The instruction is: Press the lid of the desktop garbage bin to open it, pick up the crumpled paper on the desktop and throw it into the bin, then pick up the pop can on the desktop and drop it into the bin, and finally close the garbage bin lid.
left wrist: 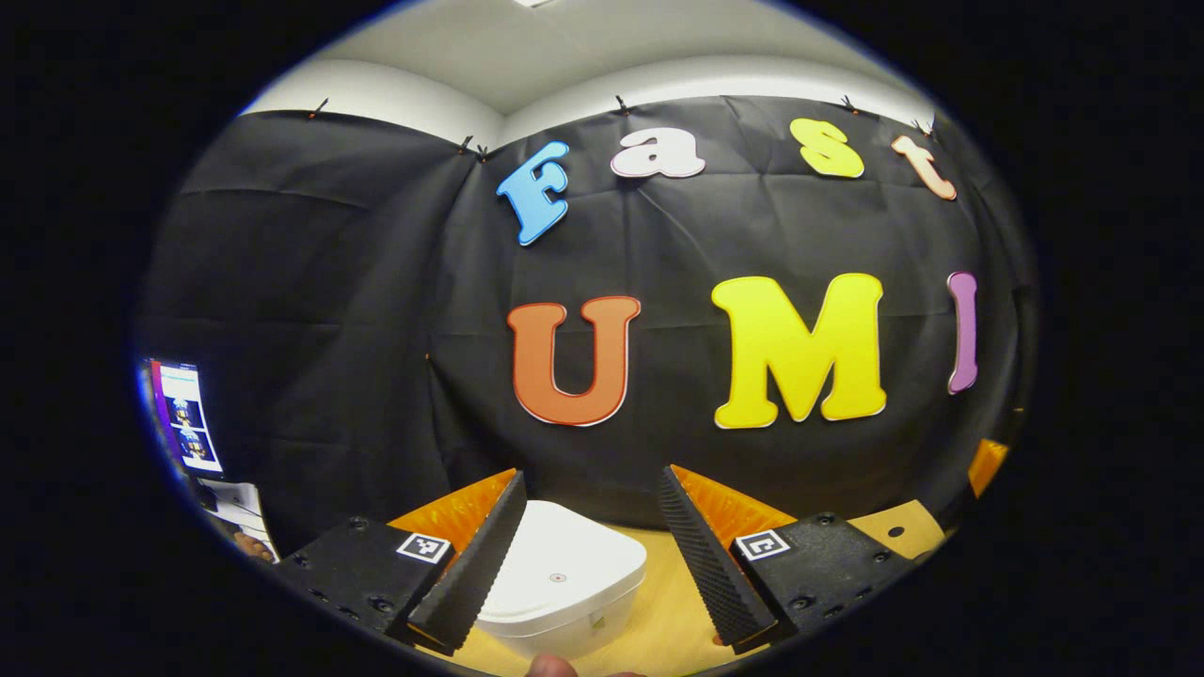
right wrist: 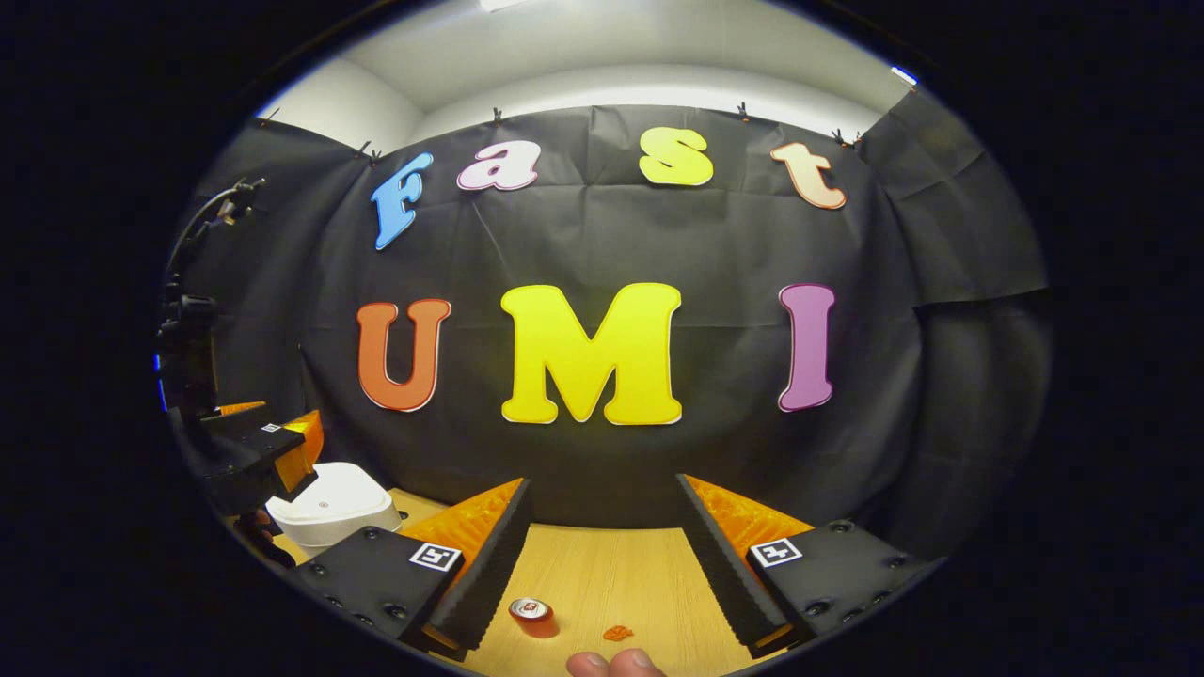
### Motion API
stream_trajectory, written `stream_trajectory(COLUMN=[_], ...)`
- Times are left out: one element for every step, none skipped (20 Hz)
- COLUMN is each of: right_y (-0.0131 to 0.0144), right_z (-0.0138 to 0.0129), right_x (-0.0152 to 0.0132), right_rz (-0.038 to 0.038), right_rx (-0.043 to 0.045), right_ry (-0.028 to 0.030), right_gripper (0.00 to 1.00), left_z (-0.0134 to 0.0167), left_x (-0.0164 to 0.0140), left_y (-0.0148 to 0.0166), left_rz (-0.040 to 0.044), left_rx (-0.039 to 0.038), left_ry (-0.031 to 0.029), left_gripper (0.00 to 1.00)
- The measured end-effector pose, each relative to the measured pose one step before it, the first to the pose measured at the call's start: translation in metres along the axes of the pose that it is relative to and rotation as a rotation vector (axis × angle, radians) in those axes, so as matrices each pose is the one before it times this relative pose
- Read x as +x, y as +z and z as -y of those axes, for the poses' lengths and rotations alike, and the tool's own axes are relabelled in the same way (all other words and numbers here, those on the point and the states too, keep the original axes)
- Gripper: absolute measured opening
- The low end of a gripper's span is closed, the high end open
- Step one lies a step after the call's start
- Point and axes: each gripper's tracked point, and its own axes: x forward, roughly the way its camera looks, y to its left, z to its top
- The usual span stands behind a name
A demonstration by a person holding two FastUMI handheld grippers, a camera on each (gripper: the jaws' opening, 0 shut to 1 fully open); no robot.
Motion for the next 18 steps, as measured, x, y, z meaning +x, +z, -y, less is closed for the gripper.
stream_trajectory(right_y=[0.00154, 0.00172, 0.00084, 0.0006, -0.00174, -0.001, 0.00045, 0.0003, 0.00048, 0.00027, 0.00161, -0.00002, 0.00104, -0.00086, -0.00028, 0.00055, 0.00146, 0.00165], right_z=[-0.00048, 0.00055, -0.00016, -0.00041, -0.00025, -0.00046, 0.0008, 0.00023, -0.00014, 0.00083, 0.00047, -0.0003, 0.00056, 0.00025, -0.00068, -0.0007, 0.00066, 0.0034], right_x=[-0.00055, 0.00014, 0.00052, 0.00044, 0.00055, 0.00055, 0.00133, 0.00085, 0.00067, 0.00046, 0.00098, 0.00036, 0.00075, 0.00048, 0.00044, 0.00067, 0.00027, 0.00092], right_rz=[0.00398, 0.00341, 0.00424, 0.00129, -0.00241, -0.00597, -0.00289, -0.00038, 0.00079, 0.00258, 0.00328, 0.00235, 0.00201, 0.00106, -0.00093, 0.00257, 0.00404, 0.00684], right_rx=[-0.00628, -0.00889, -0.01022, -0.01086, -0.0083, -0.00258, -0.00092, -0.00238, -0.00717, -0.00907, -0.00995, -0.00614, -0.00454, -0.00296, -0.00087, 0.00267, 0.00286, 0.00426], right_ry=[0.00821, 0.00614, 0.00724, 0.00608, 0.00538, 0.00702, 0.00387, 0.00477, 0.00379, 0.00216, 0.00244, 0.00314, 0.00322, 0.00287, 0.00597, 0.00719, -0.00067, -0.00439], right_gripper=[0.95, 0.95, 0.95, 0.95, 0.95, 0.95, 0.93, 0.95, 0.95, 0.95, 0.95, 0.95, 0.95, 0.95, 0.95, 0.95, 0.93, 0.94], left_z=[-0.00416, -0.00623, -0.00601, -0.00398, -0.00407, -0.00437, -0.00185, -0.00411, -0.0029, 0.00086, 0.00926, 0.00338, -0.00285, -0.00239, -0.00305, -0.00221, -0.0037, -0.00083], left_x=[0.00447, 0.00508, 0.00463, 0.00492, 0.00501, 0.00404, 0.00161, 0.0028, 0.0046, 0.00529, 0.00591, 0.00418, 0.00144, 0.00275, 0.00301, 0.00171, -0.00119, 0.00051], left_y=[-0.00654, -0.0069, -0.00441, -0.00202, -0.00177, -0.00394, -0.00377, -0.00632, -0.00666, -0.00347, -0.00237, -0.00279, -0.0035, -0.00528, -0.00589, -0.00622, -0.00712, -0.00599], left_rz=[-0.02258, -0.01611, -0.01132, -0.00656, -0.00172, -0.00485, -0.01359, -0.02434, -0.01944, -0.01411, -0.01279, -0.01142, -0.01228, -0.01646, -0.01612, -0.01836, -0.02425, -0.02522], left_rx=[0.00008, -0.00609, -0.00941, -0.01327, -0.00796, -0.00189, 0.00185, 0.00367, -0.00112, -0.0073, -0.00457, 0.00185, 0.0048, 0.00126, -0.00445, -0.00707, -0.00283, -0.00869], left_ry=[0.0246, 0.02229, 0.02163, 0.0193, 0.01897, 0.02227, 0.01445, 0.00948, 0.00709, 0.00399, 0.00606, 0.014, 0.01546, 0.01108, 0.01321, 0.01256, 0.00556, 0.00328], left_gripper=[0.93, 0.92, 0.88, 0.87, 0.86, 0.85, 0.83, 0.77, 0.73, 0.68, 0.67, 0.64, 0.62, 0.57, 0.53, 0.48, 0.45, 0.39])
